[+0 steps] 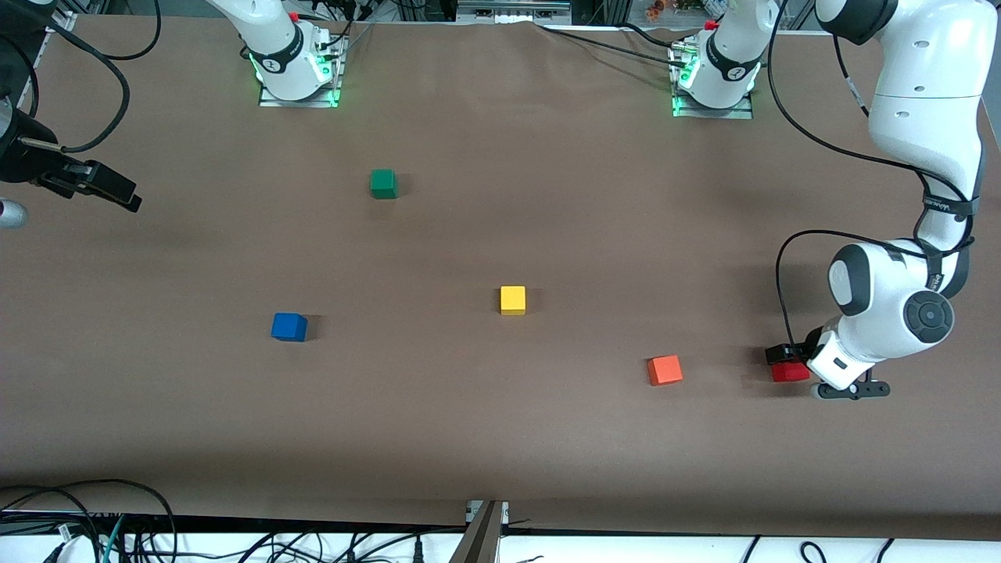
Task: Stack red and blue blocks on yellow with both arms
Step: 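Lower the left gripper onto the red cube and close it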
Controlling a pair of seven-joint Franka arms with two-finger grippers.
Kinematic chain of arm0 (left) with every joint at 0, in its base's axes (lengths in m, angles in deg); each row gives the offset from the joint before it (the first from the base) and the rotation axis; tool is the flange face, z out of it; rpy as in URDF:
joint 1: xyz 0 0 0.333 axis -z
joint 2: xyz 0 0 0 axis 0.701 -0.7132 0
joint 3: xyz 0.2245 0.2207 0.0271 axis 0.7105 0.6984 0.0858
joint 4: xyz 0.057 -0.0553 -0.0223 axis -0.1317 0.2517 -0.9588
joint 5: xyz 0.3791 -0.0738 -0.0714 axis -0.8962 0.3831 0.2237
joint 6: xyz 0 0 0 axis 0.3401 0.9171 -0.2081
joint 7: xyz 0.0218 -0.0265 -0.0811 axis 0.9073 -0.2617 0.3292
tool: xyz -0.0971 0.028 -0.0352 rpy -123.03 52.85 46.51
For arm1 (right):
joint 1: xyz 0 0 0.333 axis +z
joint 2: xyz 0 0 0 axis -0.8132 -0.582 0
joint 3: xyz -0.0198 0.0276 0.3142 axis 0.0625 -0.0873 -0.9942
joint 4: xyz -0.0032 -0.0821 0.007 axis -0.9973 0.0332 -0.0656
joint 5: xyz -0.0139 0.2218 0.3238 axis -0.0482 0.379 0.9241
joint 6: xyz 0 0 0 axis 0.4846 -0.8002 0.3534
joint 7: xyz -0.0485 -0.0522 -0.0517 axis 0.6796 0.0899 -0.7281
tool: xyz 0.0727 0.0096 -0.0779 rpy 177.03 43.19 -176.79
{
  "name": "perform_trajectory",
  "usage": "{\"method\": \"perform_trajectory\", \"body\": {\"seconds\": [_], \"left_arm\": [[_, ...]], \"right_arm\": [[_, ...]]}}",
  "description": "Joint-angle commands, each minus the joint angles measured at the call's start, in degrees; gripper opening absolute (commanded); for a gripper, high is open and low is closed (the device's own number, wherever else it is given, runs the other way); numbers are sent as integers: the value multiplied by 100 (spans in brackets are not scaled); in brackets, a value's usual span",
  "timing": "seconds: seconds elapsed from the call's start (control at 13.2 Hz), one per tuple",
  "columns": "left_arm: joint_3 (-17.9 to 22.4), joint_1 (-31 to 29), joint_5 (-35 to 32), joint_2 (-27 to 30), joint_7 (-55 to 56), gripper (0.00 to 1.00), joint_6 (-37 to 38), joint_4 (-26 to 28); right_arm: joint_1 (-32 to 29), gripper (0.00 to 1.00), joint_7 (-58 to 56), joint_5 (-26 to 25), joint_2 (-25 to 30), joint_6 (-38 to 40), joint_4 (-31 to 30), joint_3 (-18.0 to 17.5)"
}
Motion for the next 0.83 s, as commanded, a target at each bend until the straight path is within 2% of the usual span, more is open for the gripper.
{"method": "perform_trajectory", "body": {"seconds": [0.0, 0.15, 0.45, 0.6, 0.76], "left_arm": [[-30, 29, -88, 93, -46, 47, -33, 70], [-39, 47, -45, 102, -10, 1, 37, 0], [-65, 73, -27, 181, -10, 0, 186, -254], [-109, 292, -27, 216, 25, 0, 720, -693], [-109, 756, -44, 321, 235, 0, 1327, -1115]], "right_arm": [[-25, 100, 66, 79, 5, -45, 63, -12], [-25, 100, 66, 88, 5, -72, 63, -12], [-25, 100, 66, 88, 5, -72, 63, -12], [-25, 100, 66, 88, 5, -81, 63, -12], [-25, 100, 66, 88, 5, -81, 63, -12]]}}
